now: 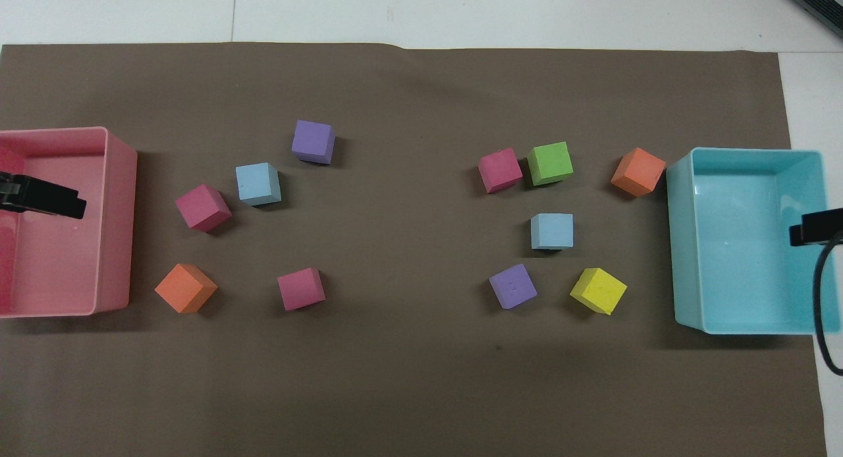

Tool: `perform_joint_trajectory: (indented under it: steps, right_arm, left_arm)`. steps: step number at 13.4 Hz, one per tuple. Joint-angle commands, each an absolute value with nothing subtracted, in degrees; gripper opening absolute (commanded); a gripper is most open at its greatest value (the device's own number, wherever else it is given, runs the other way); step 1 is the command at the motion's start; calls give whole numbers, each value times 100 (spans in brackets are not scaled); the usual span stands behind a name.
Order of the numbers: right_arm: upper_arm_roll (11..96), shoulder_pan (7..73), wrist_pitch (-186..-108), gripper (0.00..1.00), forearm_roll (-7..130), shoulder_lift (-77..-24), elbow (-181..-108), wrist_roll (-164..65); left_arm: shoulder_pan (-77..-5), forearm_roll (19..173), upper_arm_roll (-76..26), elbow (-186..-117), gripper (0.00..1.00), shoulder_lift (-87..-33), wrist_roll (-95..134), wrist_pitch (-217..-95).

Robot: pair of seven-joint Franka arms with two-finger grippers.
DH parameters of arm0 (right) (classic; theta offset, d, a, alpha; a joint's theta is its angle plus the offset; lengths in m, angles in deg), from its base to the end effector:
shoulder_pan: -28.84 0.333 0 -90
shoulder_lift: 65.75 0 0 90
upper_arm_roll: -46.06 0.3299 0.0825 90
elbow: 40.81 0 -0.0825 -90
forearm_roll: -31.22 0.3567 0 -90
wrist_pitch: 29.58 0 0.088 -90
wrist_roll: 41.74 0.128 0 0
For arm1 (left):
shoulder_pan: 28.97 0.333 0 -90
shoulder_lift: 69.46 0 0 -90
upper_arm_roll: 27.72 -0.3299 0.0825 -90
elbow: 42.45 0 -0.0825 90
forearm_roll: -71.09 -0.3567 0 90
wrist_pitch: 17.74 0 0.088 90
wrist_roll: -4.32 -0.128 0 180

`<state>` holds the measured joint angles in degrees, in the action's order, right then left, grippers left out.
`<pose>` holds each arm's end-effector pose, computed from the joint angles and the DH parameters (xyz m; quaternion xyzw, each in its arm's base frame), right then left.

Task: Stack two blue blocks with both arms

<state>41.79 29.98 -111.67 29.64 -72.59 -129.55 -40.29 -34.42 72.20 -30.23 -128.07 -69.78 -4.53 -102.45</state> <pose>0.4716 -0.0324 0.6745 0.9991 -0.0416 0.0014 0.0092 0.5153 -0.0290 0.6459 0.9946 -0.1035 -0.0046 0.0100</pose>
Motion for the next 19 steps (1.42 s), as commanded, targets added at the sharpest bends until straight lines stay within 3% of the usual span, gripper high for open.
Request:
perform_joint_trajectory:
  steps: [1, 19]
  right_arm:
    - [4237, 2999, -11105, 100, 2929, -7366, -13019, -3927]
    - [4272, 3007, -11123, 100, 3034, -7497, -13195, -3910]
  left_arm:
    - [-3354, 7179, -2948, -12805, 100, -7025, -499, -10150]
    - [-3345, 7188, -2965, -12797, 100, -7025, -482, -10150]
